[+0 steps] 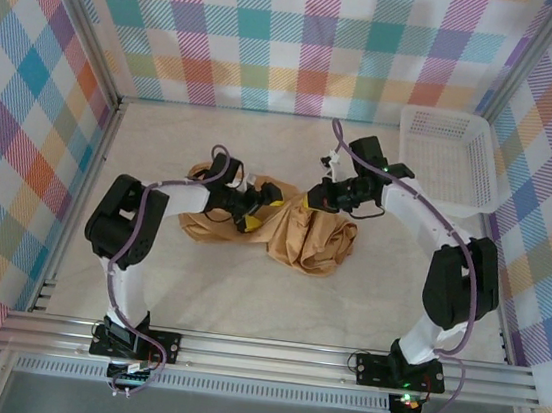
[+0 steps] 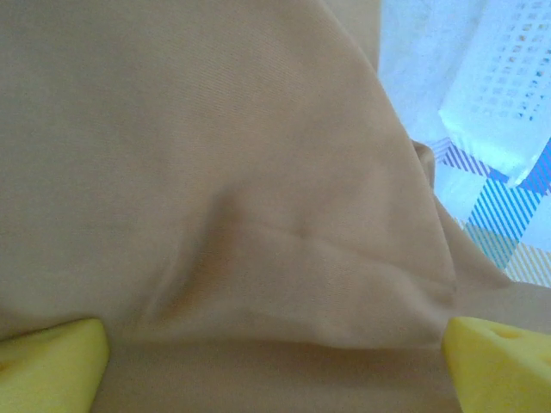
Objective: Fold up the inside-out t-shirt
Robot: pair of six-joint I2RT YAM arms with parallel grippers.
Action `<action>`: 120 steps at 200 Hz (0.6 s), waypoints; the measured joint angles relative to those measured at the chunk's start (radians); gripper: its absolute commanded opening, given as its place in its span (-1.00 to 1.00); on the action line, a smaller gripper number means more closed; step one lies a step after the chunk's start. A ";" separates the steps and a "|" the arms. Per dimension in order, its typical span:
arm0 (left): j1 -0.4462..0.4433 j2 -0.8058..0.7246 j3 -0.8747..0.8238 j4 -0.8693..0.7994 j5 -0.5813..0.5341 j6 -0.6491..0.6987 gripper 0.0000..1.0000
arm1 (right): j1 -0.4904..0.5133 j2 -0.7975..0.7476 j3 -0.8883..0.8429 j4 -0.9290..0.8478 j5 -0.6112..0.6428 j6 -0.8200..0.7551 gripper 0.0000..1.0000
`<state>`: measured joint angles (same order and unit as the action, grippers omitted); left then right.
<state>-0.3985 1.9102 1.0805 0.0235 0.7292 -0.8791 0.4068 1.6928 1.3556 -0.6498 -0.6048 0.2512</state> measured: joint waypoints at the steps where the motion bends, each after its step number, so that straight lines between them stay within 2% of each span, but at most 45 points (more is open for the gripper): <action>1: -0.003 0.005 0.004 0.000 -0.003 -0.005 0.70 | 0.000 0.000 0.000 0.000 0.000 0.000 -1.00; 7: -0.016 0.021 0.018 0.003 -0.012 -0.008 0.51 | 0.000 0.004 0.000 0.006 -0.003 0.003 -1.00; 17: -0.036 0.053 0.045 0.003 -0.027 -0.012 0.05 | 0.000 0.007 0.000 0.010 -0.006 0.008 -1.00; 38: -0.052 0.101 0.086 -0.051 -0.077 0.014 -1.00 | 0.000 0.008 0.000 0.010 -0.006 0.019 -1.00; 72: 0.002 0.128 0.122 -0.161 -0.108 0.097 -1.00 | 0.000 -0.024 0.000 -0.016 0.018 0.025 -1.00; 120: 0.263 0.116 0.135 -0.262 -0.119 0.194 -1.00 | 0.000 -0.111 0.068 -0.116 0.045 0.026 -1.00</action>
<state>-0.1356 2.0258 1.2156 -0.2390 0.6098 -0.6849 0.4068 1.5822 1.4231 -0.7658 -0.5602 0.2768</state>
